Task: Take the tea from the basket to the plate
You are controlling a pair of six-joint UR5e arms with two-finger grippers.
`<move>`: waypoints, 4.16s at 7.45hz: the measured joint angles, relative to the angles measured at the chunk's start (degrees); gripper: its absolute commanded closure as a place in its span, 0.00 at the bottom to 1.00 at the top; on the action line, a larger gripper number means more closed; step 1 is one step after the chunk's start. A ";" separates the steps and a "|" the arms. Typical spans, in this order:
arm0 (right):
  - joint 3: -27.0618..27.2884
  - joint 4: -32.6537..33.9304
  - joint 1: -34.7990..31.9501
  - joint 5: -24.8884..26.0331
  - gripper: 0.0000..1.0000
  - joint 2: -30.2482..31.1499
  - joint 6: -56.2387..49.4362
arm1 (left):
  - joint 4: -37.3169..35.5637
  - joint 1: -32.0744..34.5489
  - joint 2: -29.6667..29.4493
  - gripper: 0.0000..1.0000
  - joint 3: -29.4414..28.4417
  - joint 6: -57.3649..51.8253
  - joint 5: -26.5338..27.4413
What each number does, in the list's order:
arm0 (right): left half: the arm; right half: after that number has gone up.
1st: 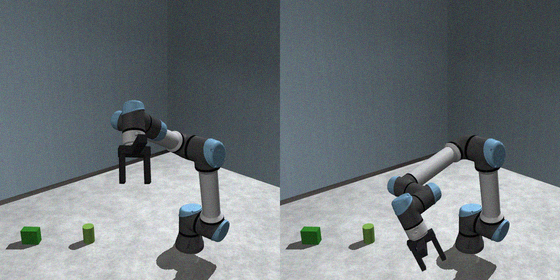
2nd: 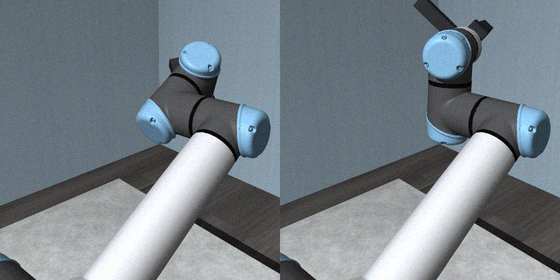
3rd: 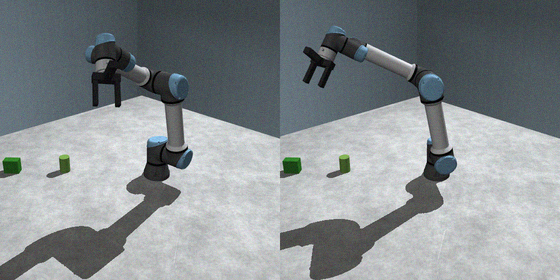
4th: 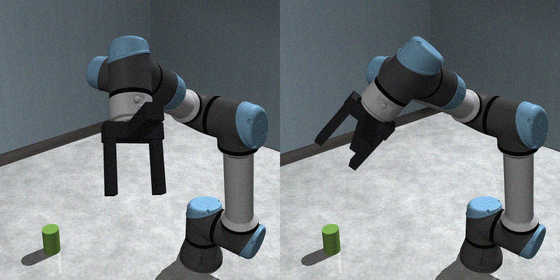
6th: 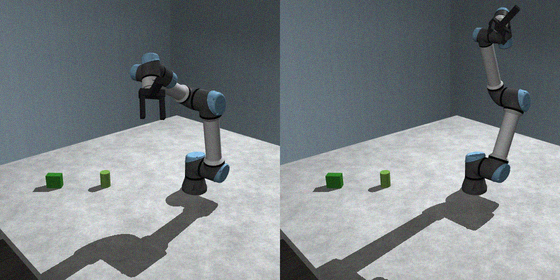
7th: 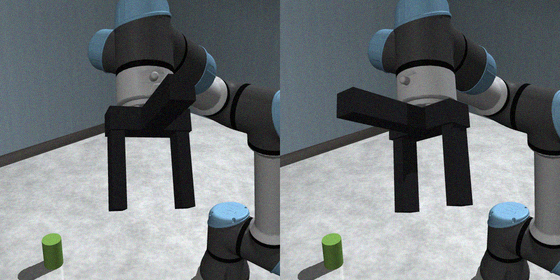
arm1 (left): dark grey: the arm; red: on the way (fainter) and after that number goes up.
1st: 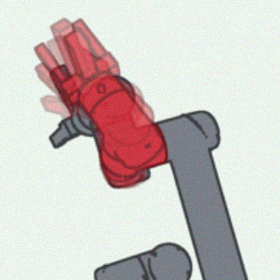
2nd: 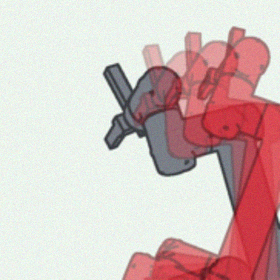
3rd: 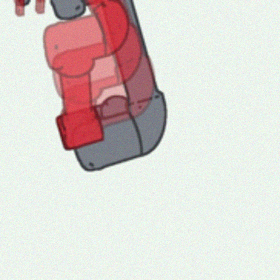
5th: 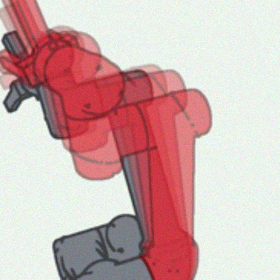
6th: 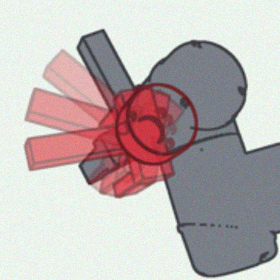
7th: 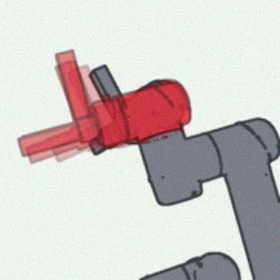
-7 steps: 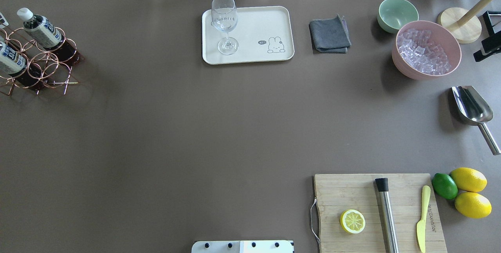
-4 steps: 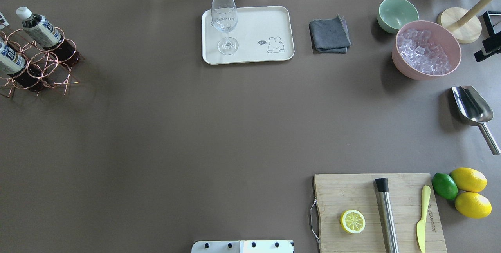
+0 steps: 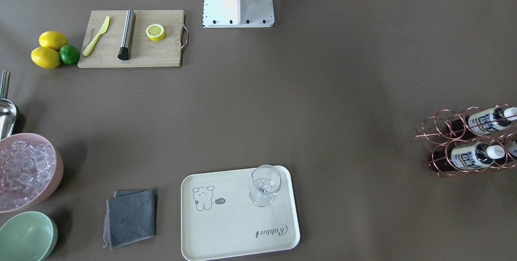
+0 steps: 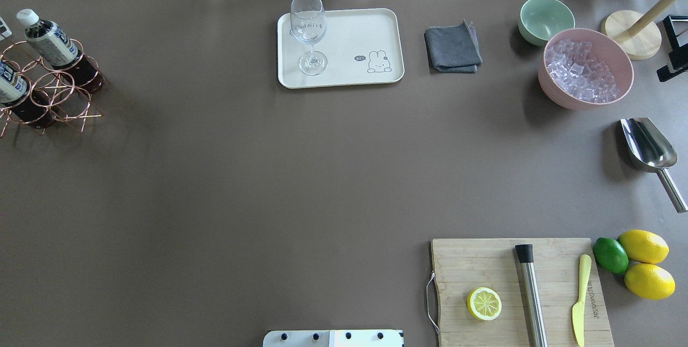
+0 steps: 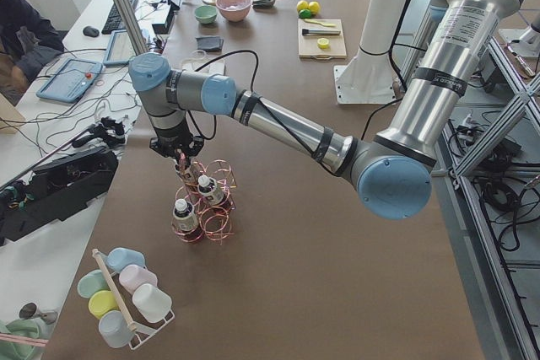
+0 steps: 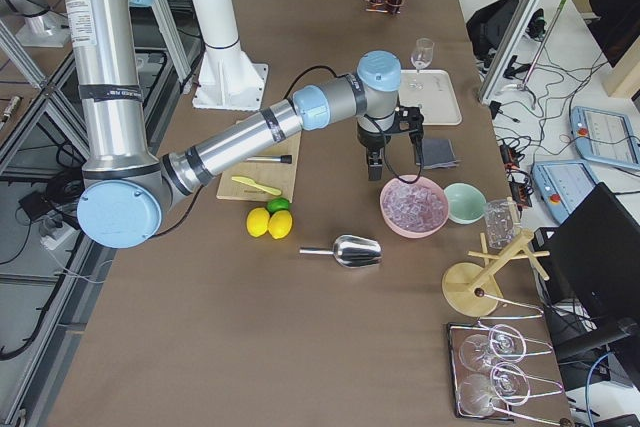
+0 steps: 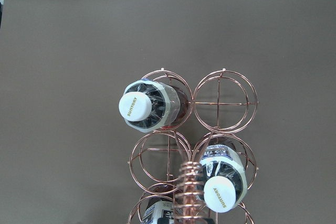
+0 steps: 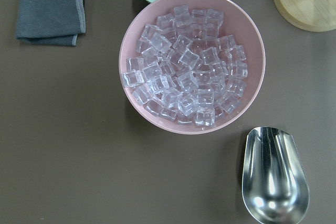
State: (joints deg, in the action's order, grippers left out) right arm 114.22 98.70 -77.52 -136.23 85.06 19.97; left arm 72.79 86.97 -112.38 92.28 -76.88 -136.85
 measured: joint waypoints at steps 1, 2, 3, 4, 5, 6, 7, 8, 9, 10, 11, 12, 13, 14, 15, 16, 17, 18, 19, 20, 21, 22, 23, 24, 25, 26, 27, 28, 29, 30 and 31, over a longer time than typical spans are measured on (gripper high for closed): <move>0.00 0.00 -0.35 0.00 0.00 0.01 -0.05 | -0.37 0.09 -0.76 1.00 0.01 -0.02 0.00; 0.03 0.00 -0.53 0.00 0.00 -0.04 -0.05 | -1.15 0.16 -1.73 1.00 0.01 -0.06 0.01; 0.21 0.04 -0.77 0.00 0.00 0.06 -0.07 | -1.72 0.25 -2.74 1.00 0.07 -0.09 0.05; 0.35 0.07 -1.11 -0.04 0.00 0.18 -0.09 | -1.98 0.42 -3.68 1.00 0.17 -0.10 0.07; 0.44 0.08 -1.41 -0.07 0.00 0.24 -0.10 | -2.08 0.50 -4.70 1.00 0.31 -0.10 0.09; 0.64 0.09 -1.58 -0.08 0.00 0.26 -0.10 | -2.17 0.49 -5.54 1.00 0.77 -0.03 0.14; 0.85 0.09 -1.68 -0.08 0.00 0.29 -0.10 | -2.34 0.40 -6.08 1.00 2.22 0.41 0.49; 1.08 0.09 -1.72 -0.09 0.00 0.33 -0.10 | -3.17 0.10 -6.36 1.00 4.34 1.30 1.17; 1.28 0.09 -1.75 -0.09 0.00 0.36 -0.10 | -4.11 -0.40 -6.52 1.00 6.35 2.37 1.58; 1.48 0.13 -1.81 -0.09 0.00 0.47 -0.11 | -4.68 -1.10 -6.58 1.00 8.44 4.17 1.76; 1.56 0.16 -1.88 -0.09 0.00 0.56 -0.11 | -4.90 -2.28 -6.65 1.00 10.51 6.72 1.86; 1.59 0.17 -1.95 -0.09 0.00 0.74 -0.15 | -4.98 -3.80 -6.68 1.00 12.69 9.78 1.91; 1.66 0.17 -1.99 -0.09 0.00 0.93 -0.17 | -4.97 -5.59 -6.71 1.00 15.03 13.56 1.97; 1.68 0.18 -2.07 -0.09 0.00 0.97 -0.19 | -4.95 -7.49 -6.71 1.00 17.10 17.07 2.00; 1.66 0.17 -2.14 -0.09 0.00 0.99 -0.19 | -4.90 -9.13 -6.71 1.00 18.91 20.42 2.02; 1.60 0.14 -2.16 -0.09 0.00 1.03 -0.20 | -4.88 -10.61 -6.72 1.00 20.61 23.72 2.03; 1.57 0.11 -2.19 -0.13 0.00 1.05 -0.24 | -4.90 -12.04 -6.78 1.00 22.33 27.34 2.04; 1.57 0.10 -2.19 -0.16 0.00 1.04 -0.27 | -4.94 -13.31 -6.89 1.00 23.84 31.17 2.18; 1.56 0.09 -2.20 -0.17 0.00 1.01 -0.32 | -5.03 -14.67 -7.09 1.00 25.56 35.02 2.77; 1.51 0.09 -2.20 -0.17 0.00 0.99 -0.35 | -5.10 -16.26 -7.41 1.00 27.32 39.44 3.28; 1.51 0.09 -2.20 -0.18 0.00 0.99 -0.40 | -5.31 -17.74 -8.25 1.00 28.60 44.29 3.57; 1.51 0.09 -2.20 -0.18 0.00 1.03 -0.44 | -5.71 -19.30 -9.68 1.00 29.39 48.59 3.99; 1.50 0.09 -2.20 -0.18 0.00 1.05 -0.45 | -5.90 -21.06 -11.30 1.00 29.80 52.70 4.54; 1.47 0.09 -2.20 -0.18 0.00 1.07 -0.45 | -5.96 -23.24 -13.09 1.00 30.00 56.84 5.40; 1.49 0.09 -2.20 -0.18 0.00 1.07 -0.46 | -5.98 -25.99 -14.75 1.00 30.36 60.88 6.85; 1.55 0.08 -2.20 -0.18 0.00 1.07 -0.46 | -5.91 -29.17 -16.21 1.00 30.97 64.73 8.91; 1.51 -0.07 -2.14 -0.21 0.00 1.04 -0.46 | -5.70 -31.92 -17.38 1.00 31.23 66.60 10.80; 1.44 -1.14 -1.95 -0.21 0.00 0.97 -0.46 | -5.42 -34.91 -18.65 1.00 31.33 67.49 13.06; 1.40 -2.63 -1.83 -0.19 0.00 0.97 -0.47 | -5.30 -37.68 -19.89 1.00 31.34 68.01 15.46; 1.40 -4.12 -1.74 -0.18 0.00 0.94 -0.61 | -5.28 -40.14 -21.32 1.00 31.16 68.48 17.54; 1.29 -6.72 -1.60 -0.18 0.00 0.95 -1.42 | -5.29 -42.19 -22.84 1.00 30.51 68.80 19.21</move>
State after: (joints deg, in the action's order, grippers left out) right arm 115.51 91.98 -79.12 -136.41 86.01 18.55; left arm 67.50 44.78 -135.22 122.79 -8.08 -117.64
